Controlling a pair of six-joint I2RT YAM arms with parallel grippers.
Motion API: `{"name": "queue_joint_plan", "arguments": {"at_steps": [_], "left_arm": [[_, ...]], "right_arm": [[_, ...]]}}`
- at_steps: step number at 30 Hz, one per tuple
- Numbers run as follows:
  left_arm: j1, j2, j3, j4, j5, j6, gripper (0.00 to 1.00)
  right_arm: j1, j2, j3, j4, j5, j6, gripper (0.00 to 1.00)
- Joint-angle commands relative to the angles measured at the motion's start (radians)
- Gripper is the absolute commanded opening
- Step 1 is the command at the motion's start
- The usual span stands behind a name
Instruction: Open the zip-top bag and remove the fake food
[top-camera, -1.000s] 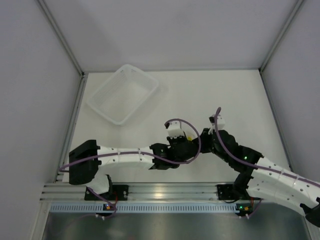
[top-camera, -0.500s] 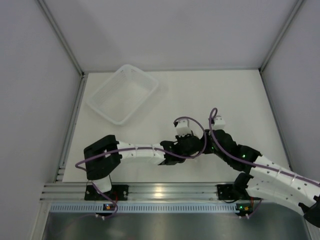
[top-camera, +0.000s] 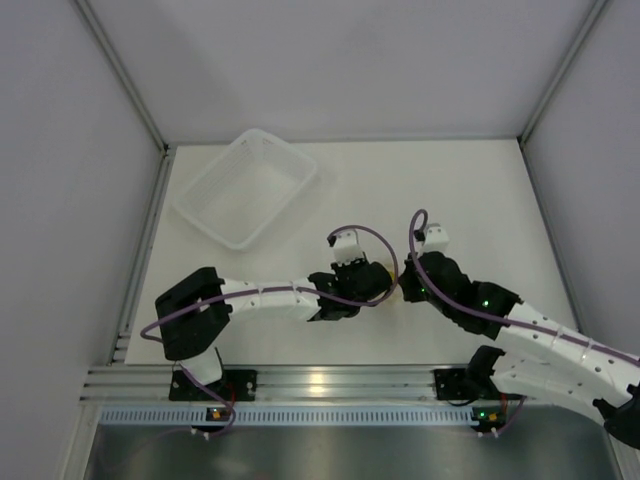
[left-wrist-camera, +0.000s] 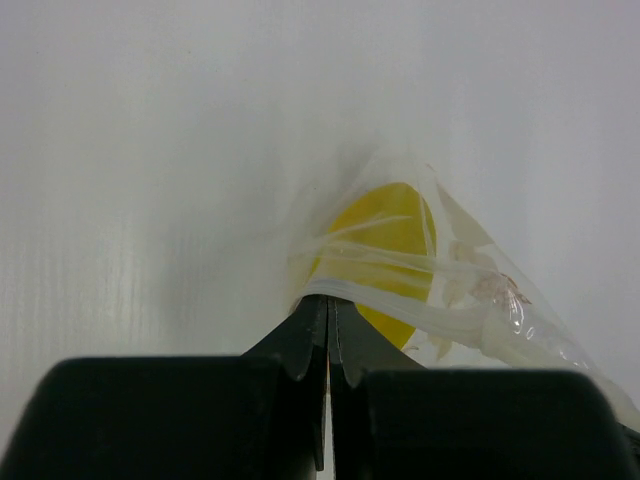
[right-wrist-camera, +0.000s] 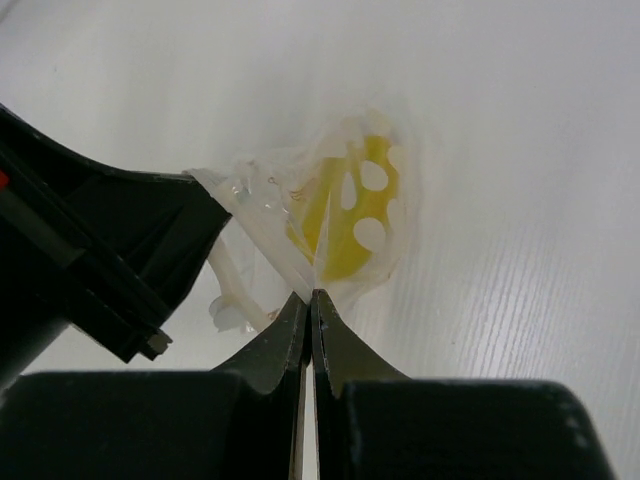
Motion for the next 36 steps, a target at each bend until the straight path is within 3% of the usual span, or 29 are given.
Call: {"name": "queue_joint_plan", "arguments": {"at_steps": [1,9,14,20,29,36], "left_arm": [[0.036,-0.025,-0.032,-0.093,-0.063,0.007,0.00],[0.074,-0.077,-0.049,-0.186,-0.100,0.005,0.00],[0.076,-0.157,-0.032,-0.239,-0.123,0.057,0.00],[0.106,-0.235,-0.008,-0.317,-0.071,0.169,0.00],[0.109,-0.304,-0.011,-0.323,0.137,0.252,0.00],[0.047,-0.373,0.051,-0.318,0.179,0.251,0.00]], "right_arm": [[0.005,0.011,0.052,-0.076,0.064,-0.042,0.00],[0.004,0.004,0.040,-0.079,0.058,-0.040,0.00],[0.004,-0.007,0.000,0.089,-0.128,0.002,0.00],[0.004,0.065,0.003,0.165,-0.188,0.093,0.00],[0.034,0.237,0.071,0.142,-0.102,0.147,0.00],[0.108,0.292,0.137,0.156,-0.055,0.159,0.00]]}}
